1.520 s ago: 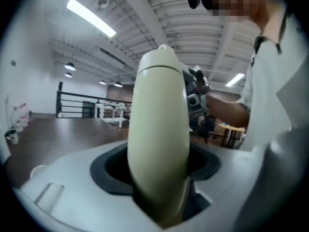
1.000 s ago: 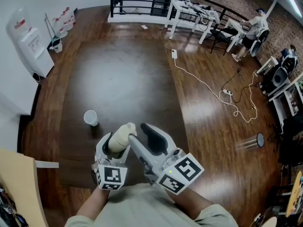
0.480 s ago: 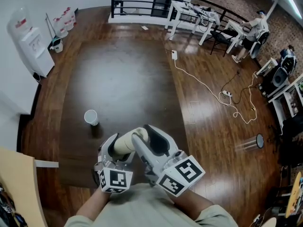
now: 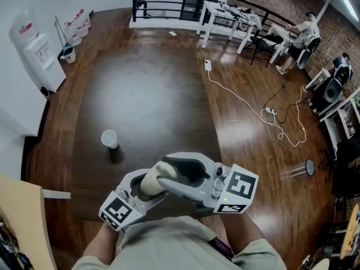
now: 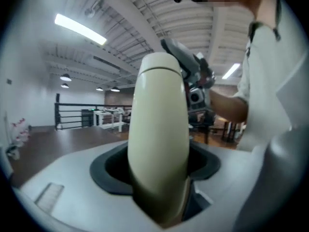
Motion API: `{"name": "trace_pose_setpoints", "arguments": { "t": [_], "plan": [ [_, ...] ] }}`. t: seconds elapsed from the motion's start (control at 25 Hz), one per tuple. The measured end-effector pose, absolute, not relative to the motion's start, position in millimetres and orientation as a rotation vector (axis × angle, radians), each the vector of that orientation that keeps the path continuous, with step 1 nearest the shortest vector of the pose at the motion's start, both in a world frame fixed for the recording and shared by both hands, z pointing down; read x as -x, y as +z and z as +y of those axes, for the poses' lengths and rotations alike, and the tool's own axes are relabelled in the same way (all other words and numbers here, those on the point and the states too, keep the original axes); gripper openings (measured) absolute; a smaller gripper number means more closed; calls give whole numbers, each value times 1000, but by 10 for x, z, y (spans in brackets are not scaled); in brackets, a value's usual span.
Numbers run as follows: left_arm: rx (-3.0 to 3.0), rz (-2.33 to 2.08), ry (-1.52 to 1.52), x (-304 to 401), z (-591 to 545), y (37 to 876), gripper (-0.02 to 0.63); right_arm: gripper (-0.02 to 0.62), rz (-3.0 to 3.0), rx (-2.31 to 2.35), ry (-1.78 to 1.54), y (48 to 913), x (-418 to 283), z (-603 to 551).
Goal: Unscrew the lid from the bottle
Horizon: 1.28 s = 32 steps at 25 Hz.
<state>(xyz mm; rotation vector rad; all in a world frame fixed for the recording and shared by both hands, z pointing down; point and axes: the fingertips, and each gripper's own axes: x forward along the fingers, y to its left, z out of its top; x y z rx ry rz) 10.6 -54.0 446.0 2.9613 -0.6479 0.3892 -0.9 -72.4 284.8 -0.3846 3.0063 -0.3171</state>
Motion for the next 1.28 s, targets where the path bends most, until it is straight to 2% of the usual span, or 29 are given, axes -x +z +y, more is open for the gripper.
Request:
{"name": "trace_pose_setpoints", "arguments": {
  "t": [0.32,0.52,0.76,0.96,1.16,1.28],
  "plan": [
    [-2810,257,118,-319,243,4162,318,167,2939,-413,-407,2569,-61,-181],
    [-2764,371,61,-356,362,4142,318,167,2906,-590,-429,2568,-31,-89],
    [-2889,-60,95,-332,-108,4218,318,169,2957,-333,-348,2596,-52,-387],
    [-3010,-737,276,-118,-653,4252,318,169,2883,229,-337,2602,-295,-896],
    [-2910,-1466,584,312,-1083,4450,316,170,2686,743,-513,2767,-470,-1151],
    [-2823,-1710,687,475,-1189,4493,316,169,2567,869,-648,2839,-469,-1127]
  ]
}}
